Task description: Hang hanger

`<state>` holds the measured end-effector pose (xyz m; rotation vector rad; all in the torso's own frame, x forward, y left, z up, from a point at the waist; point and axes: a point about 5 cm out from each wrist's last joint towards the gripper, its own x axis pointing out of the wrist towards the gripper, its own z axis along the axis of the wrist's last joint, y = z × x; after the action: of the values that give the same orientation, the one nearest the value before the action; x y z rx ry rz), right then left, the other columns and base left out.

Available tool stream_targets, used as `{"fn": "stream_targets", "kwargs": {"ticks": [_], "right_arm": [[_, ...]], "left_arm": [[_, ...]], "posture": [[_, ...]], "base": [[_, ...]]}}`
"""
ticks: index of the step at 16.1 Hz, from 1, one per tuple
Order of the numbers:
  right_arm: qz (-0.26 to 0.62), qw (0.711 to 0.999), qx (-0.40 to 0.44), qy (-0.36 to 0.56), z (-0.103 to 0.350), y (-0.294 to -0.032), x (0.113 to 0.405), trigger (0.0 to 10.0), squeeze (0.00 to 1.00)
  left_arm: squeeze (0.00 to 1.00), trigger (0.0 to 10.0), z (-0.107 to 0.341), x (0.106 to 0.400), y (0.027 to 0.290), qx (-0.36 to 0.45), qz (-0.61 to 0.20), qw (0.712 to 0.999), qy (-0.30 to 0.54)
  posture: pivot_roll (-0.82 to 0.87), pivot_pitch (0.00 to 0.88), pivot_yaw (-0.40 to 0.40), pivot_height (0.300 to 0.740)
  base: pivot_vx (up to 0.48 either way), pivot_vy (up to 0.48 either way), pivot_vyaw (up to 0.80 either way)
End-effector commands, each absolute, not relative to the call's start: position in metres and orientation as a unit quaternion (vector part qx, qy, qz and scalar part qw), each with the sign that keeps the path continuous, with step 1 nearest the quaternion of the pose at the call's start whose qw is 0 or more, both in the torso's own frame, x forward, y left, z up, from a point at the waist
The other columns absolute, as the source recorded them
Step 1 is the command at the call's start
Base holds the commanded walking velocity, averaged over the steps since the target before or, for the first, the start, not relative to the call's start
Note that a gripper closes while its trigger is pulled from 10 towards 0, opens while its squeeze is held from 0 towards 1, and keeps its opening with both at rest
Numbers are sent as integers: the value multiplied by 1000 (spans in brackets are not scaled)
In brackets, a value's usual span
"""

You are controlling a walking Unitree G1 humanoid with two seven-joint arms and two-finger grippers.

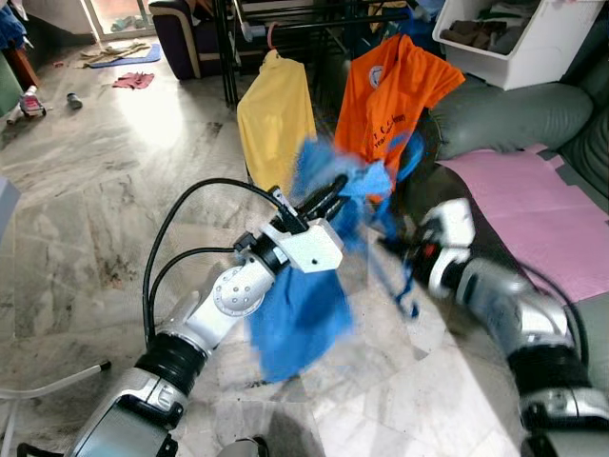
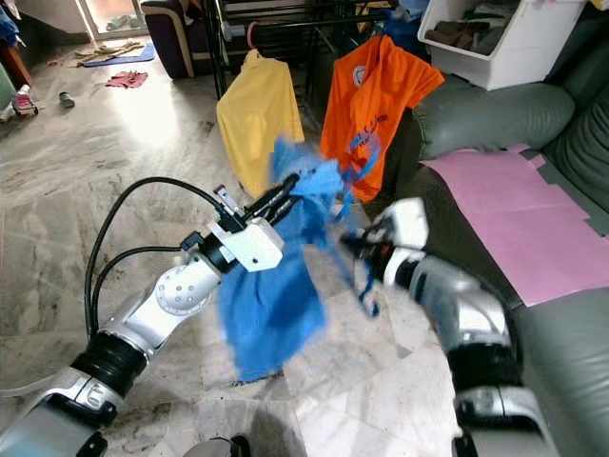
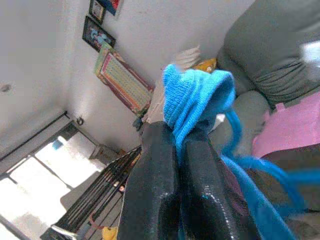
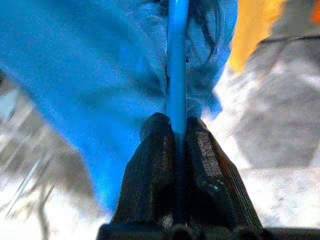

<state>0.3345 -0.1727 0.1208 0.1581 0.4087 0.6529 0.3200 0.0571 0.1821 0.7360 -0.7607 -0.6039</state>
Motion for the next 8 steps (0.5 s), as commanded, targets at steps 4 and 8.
{"fn": "stream_targets", "kwargs": {"ticks": [4, 8], "right_arm": [[379, 891, -45, 247, 107, -176, 318, 10000, 0], [398, 875, -25, 274, 98, -171, 313, 10000, 0]], "left_arm": [[0, 10000, 192, 322, 62, 356, -260, 813, -382], [0, 10000, 190, 308, 49, 337, -303, 796, -401]], "posture": [[-3, 57, -28, 740], [-1, 57, -29, 740]], "base": [[0, 0, 0], [0, 0, 0]]}}
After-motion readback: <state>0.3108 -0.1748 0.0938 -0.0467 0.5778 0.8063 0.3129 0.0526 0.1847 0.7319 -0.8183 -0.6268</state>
